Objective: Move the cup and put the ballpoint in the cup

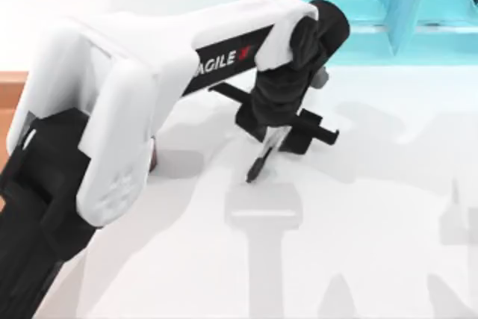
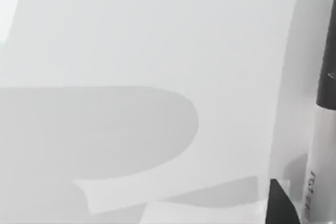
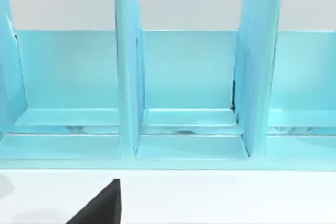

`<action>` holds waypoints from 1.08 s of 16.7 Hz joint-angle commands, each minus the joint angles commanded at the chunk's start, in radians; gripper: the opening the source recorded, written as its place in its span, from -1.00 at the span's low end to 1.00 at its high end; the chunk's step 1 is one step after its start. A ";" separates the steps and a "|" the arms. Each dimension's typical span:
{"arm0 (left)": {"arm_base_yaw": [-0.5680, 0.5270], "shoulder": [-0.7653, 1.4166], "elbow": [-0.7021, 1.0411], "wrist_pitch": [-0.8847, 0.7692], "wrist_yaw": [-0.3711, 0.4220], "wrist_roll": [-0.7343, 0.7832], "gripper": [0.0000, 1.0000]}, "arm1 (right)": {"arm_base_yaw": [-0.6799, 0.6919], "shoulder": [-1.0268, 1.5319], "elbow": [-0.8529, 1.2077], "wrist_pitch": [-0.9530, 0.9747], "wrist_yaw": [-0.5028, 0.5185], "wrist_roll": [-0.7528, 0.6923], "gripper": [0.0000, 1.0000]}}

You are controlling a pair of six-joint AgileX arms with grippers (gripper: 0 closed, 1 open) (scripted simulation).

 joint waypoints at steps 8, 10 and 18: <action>-0.022 -0.062 0.011 -0.013 0.050 -0.028 -1.00 | 0.000 0.000 0.000 0.000 0.000 0.000 1.00; -0.045 -0.098 -0.025 -0.033 0.048 -0.046 -1.00 | 0.000 0.000 0.000 0.000 0.000 0.000 1.00; -0.158 -0.435 -0.243 -0.147 0.033 -0.169 -1.00 | 0.000 0.000 0.000 0.000 0.000 0.000 1.00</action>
